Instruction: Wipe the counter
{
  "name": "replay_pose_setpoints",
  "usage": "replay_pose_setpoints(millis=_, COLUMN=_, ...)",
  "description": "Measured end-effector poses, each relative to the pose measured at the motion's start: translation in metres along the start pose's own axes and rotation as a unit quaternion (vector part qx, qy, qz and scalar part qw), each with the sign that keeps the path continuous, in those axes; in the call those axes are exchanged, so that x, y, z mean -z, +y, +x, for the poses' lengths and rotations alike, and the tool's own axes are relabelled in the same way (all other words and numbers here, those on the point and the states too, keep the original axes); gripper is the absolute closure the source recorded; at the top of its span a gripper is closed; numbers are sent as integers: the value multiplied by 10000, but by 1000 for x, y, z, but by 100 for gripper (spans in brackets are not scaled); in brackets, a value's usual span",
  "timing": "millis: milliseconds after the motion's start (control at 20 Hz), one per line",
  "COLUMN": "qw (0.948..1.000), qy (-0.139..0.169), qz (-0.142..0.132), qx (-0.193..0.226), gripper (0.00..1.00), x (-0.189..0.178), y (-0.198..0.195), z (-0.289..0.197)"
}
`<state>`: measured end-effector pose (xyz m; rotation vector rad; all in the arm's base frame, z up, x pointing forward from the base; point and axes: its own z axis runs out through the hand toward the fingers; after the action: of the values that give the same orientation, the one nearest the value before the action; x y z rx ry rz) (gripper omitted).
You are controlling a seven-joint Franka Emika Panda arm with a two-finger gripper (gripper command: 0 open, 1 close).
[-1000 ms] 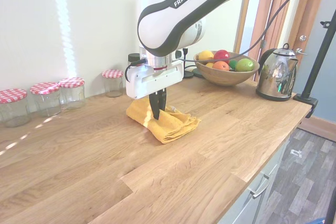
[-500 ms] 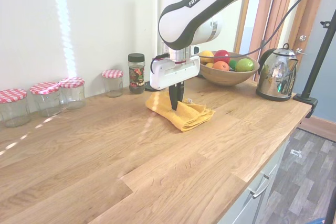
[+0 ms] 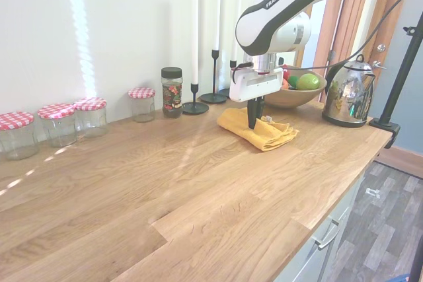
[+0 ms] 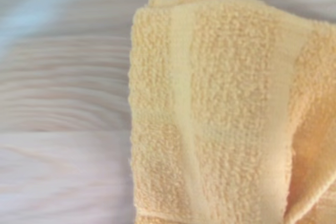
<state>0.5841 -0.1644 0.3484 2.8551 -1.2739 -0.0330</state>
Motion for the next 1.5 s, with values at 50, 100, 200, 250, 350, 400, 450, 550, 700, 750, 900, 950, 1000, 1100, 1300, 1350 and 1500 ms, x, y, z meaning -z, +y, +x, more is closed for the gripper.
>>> replay_pose_setpoints(millis=50, qw=10000, qy=-10, qz=9, qx=-15, gripper=100, x=-2, y=7, z=4)
replay_pose_setpoints(millis=100, qw=10000, qy=-20, qz=20, qx=-33, gripper=100, x=-3, y=14, z=8)
replay_pose_setpoints(millis=200, qw=10000, qy=-32, qz=57, qx=-69, gripper=100, x=-5, y=30, z=18)
replay_pose_setpoints(millis=250, qw=9999, qy=-31, qz=67, qx=-83, gripper=100, x=-6, y=37, z=22)
replay_pose_setpoints(millis=350, qw=9999, qy=-36, qz=93, qx=-128, gripper=100, x=-6, y=50, z=29)
replay_pose_setpoints(millis=400, qw=9998, qy=-37, qz=103, qx=-139, gripper=100, x=-6, y=57, z=33)
replay_pose_setpoints(millis=450, qw=9998, qy=-38, qz=111, qx=-153, gripper=100, x=-6, y=63, z=35)
replay_pose_setpoints(millis=550, qw=9997, qy=-44, qz=135, qx=-180, gripper=100, x=-6, y=72, z=40)
replay_pose_setpoints(millis=700, qw=9997, qy=-45, qz=153, qx=-182, gripper=100, x=-6, y=77, z=42)
replay_pose_setpoints(millis=750, qw=9997, qy=-44, qz=154, qx=-178, gripper=100, x=-6, y=77, z=42)
replay_pose_setpoints(millis=900, qw=9998, qy=-43, qz=157, qx=-130, gripper=100, x=-5, y=71, z=40)
replay_pose_setpoints(millis=950, qw=9998, qy=-42, qz=160, qx=-99, gripper=100, x=-5, y=68, z=38)
replay_pose_setpoints(millis=1000, qw=9998, qy=-39, qz=162, qx=-67, gripper=100, x=-5, y=62, z=36)
replay_pose_setpoints(millis=1100, qw=9999, qy=-32, qz=157, qx=-12, gripper=100, x=-5, y=49, z=29)
replay_pose_setpoints(millis=1300, qw=9999, qy=7, qz=119, qx=36, gripper=100, x=-7, y=19, z=8)
replay_pose_setpoints(millis=1350, qw=9999, qy=11, qz=117, qx=48, gripper=100, x=-9, y=11, z=1)
replay_pose_setpoints(millis=1500, qw=9999, qy=64, qz=90, qx=79, gripper=100, x=-14, y=-10, z=-24)
